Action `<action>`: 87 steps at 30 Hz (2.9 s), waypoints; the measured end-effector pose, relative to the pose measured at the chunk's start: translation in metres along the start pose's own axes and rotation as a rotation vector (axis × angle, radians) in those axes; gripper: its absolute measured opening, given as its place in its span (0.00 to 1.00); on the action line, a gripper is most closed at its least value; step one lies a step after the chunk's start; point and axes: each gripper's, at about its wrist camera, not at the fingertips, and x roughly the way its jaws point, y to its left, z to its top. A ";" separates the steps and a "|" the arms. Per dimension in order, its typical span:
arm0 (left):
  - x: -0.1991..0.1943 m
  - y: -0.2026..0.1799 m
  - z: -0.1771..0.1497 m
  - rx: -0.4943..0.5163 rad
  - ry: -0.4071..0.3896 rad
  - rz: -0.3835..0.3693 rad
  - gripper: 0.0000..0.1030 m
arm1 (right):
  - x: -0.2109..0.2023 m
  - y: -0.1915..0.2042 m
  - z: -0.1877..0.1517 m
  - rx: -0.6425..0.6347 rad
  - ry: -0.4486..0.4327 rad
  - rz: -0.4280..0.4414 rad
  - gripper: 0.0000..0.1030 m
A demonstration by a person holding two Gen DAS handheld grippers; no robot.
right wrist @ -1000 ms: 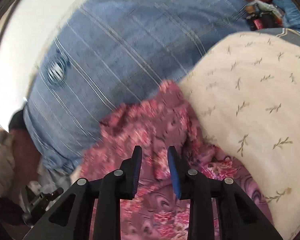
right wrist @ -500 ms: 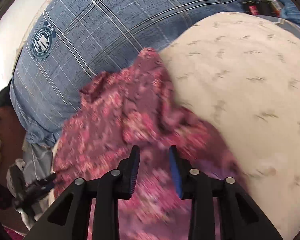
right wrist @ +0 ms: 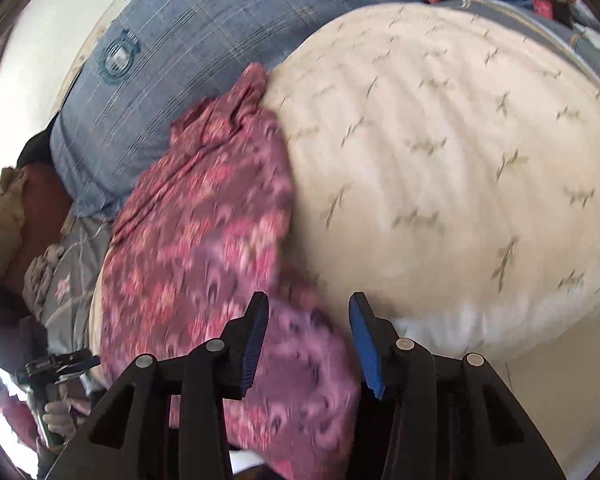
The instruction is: Fold small clothes
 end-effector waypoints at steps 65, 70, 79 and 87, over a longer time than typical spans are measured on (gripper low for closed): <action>0.011 0.002 0.280 -0.240 -0.188 -0.454 0.09 | 0.136 0.058 0.200 0.392 -0.190 0.695 0.11; 0.043 0.013 0.335 -0.341 -0.175 -0.380 0.09 | 0.169 0.049 0.234 0.496 -0.225 0.674 0.15; 0.039 0.019 0.370 -0.414 -0.149 -0.455 0.17 | 0.167 0.039 0.273 0.534 -0.290 0.593 0.30; 0.015 0.020 0.340 -0.295 -0.211 -0.423 0.57 | 0.150 0.061 0.244 0.284 -0.079 0.451 0.44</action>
